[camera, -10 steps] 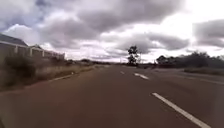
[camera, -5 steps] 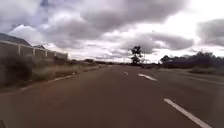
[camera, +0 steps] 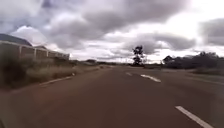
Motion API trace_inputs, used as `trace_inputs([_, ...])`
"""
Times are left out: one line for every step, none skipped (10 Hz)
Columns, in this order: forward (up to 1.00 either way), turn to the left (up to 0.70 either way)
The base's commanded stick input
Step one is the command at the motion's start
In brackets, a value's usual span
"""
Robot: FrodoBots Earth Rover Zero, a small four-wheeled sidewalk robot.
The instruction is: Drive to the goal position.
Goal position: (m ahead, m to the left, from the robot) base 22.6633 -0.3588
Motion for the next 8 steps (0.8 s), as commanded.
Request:
trace_inputs([0.7, 0.03])
trace_inputs([0.7, 0.03])
trace_inputs([0.7, 0.03])
trace_inputs([0.7, 0.03])
trace_inputs([0.7, 0.03])
trace_inputs([0.7, 0.03])
trace_inputs([0.7, 0.03])
trace_inputs([0.7, 0.03])
